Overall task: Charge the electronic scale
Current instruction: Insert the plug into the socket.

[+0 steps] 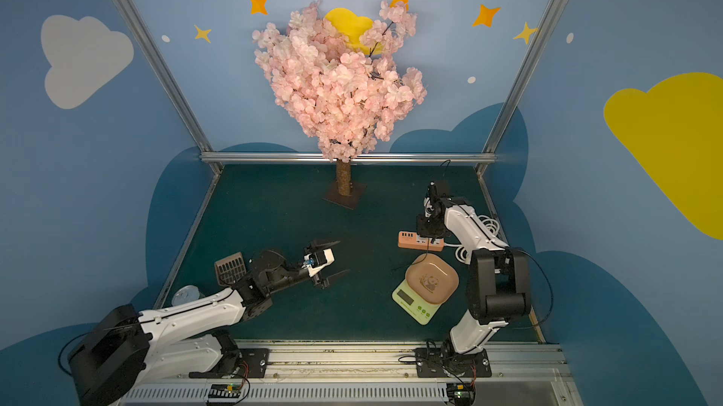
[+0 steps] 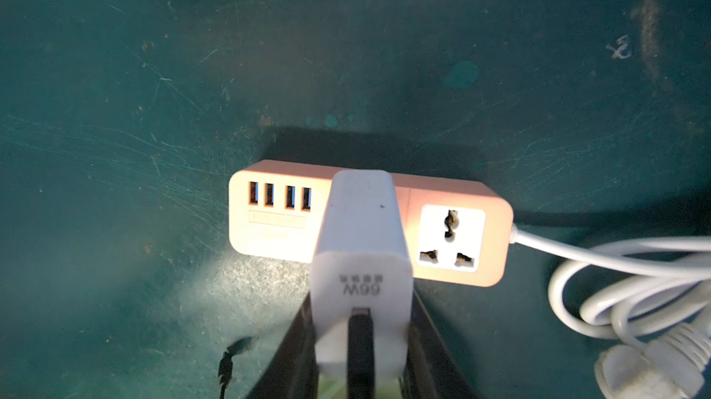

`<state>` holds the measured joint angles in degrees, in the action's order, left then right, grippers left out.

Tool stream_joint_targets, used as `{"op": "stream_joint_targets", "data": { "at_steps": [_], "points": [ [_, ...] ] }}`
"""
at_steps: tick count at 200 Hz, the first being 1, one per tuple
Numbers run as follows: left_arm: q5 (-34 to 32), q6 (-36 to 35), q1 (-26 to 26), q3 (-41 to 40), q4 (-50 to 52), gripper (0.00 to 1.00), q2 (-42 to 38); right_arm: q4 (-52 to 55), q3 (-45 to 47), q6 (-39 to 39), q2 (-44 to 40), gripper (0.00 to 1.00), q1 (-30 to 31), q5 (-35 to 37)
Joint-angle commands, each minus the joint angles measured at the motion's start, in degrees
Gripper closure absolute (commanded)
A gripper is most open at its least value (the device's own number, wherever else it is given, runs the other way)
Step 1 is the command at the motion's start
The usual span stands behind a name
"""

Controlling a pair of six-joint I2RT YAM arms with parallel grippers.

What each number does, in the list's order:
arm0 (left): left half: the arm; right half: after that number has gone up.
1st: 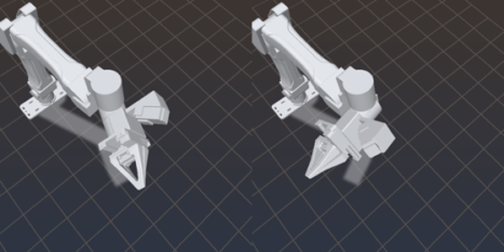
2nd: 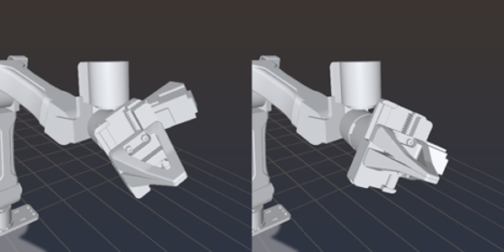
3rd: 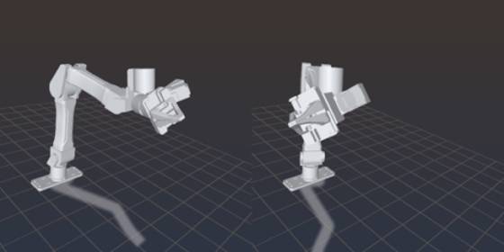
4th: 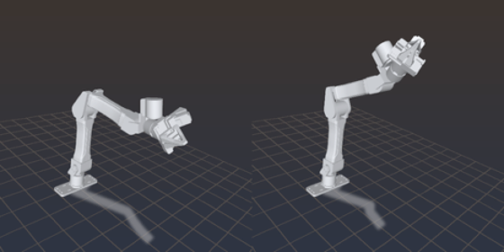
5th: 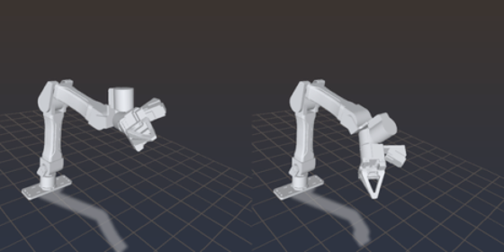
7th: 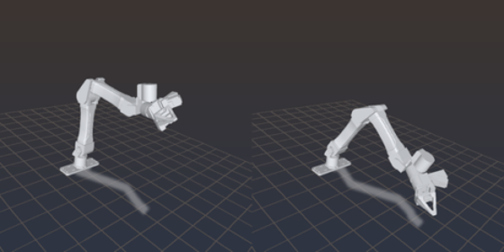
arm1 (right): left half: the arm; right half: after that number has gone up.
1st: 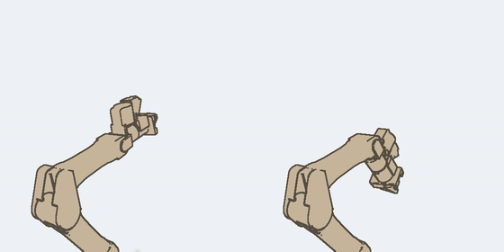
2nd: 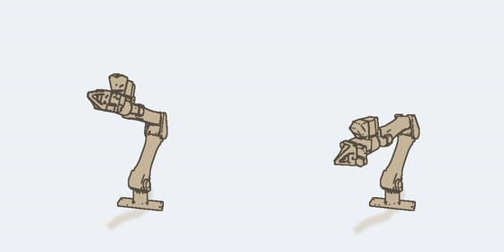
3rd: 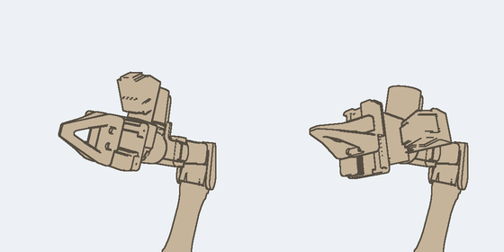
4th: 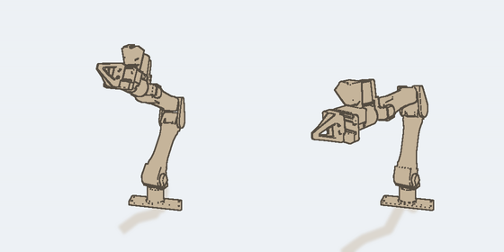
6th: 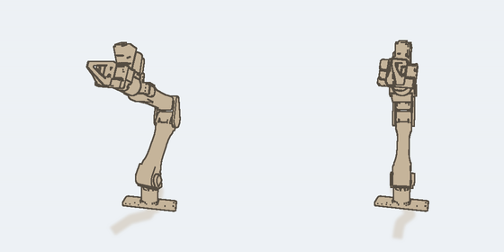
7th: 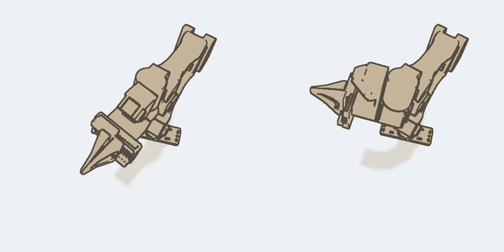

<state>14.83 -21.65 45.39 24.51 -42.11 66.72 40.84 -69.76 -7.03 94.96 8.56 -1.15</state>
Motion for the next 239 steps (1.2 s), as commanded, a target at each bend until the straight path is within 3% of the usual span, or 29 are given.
{"op": "stream_joint_targets", "data": {
  "at_steps": [1,143,239],
  "points": [
    [0.4,-0.5,0.0,-0.4,-0.7,0.17,-0.7,2.2,0.5,0.7,0.6,0.92,0.1,0.5],
    [0.8,-1.0,-0.3,-0.2,-0.7,0.16,-0.2,4.4,1.7,1.8,-3.1,0.91,0.4,-0.5],
    [0.8,-1.1,-0.3,-0.2,-0.4,0.16,-0.4,-1.7,4.1,0.2,-2.8,0.89,0.6,-2.6]
  ]
}}
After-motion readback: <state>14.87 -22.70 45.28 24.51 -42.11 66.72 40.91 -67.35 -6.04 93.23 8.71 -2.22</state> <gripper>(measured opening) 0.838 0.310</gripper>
